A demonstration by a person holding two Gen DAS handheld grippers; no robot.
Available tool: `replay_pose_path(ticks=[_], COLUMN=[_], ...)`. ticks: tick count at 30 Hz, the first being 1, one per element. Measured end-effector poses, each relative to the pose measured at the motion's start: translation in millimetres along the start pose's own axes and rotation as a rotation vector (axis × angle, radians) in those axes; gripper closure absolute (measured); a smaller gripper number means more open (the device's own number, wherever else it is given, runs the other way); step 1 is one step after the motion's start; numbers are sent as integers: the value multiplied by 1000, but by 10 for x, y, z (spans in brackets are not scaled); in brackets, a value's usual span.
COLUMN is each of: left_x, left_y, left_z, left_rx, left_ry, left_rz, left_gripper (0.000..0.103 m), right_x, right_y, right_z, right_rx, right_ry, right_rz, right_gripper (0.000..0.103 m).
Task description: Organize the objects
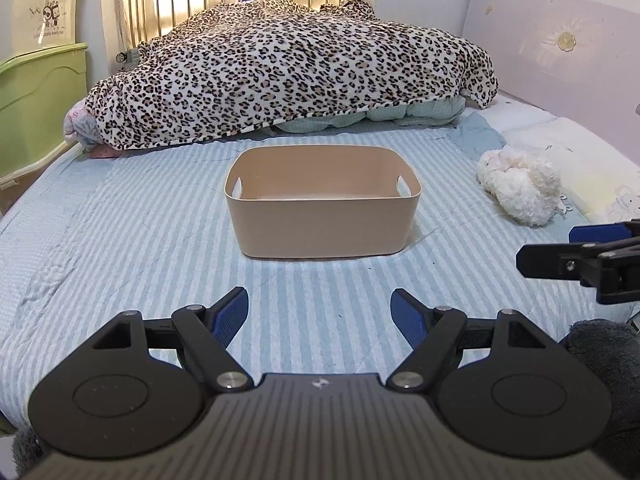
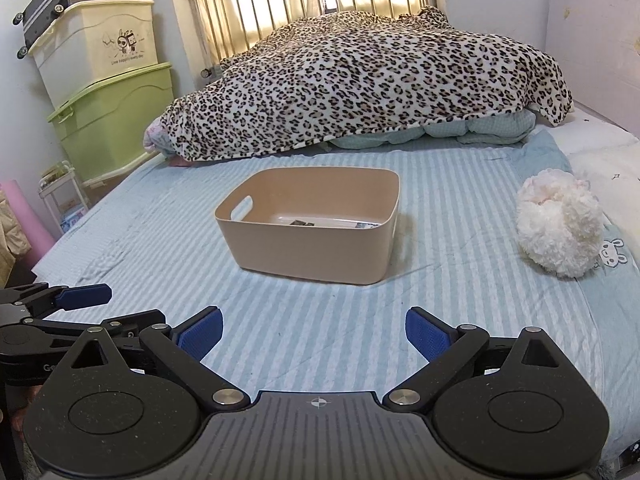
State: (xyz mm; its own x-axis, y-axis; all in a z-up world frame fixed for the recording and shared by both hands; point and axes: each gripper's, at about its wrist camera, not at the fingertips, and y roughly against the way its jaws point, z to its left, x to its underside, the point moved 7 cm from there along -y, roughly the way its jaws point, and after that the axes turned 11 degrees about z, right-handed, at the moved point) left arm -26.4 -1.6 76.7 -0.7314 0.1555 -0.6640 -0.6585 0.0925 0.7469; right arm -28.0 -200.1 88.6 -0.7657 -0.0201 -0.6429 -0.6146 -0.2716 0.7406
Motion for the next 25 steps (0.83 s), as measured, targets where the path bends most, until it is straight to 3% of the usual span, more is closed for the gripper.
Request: replay_pose_path(ticks=[25], left_x=[31], left_y=[66], left_z=[80], left_rx=[-3], left_ry=[37], left_rz=[-11], left_gripper=[22], right_x=[63], right_y=[-44], right_z=[22], right_rx=[-3], right_ry=[5], right_rz=[18], right_gripper=[2])
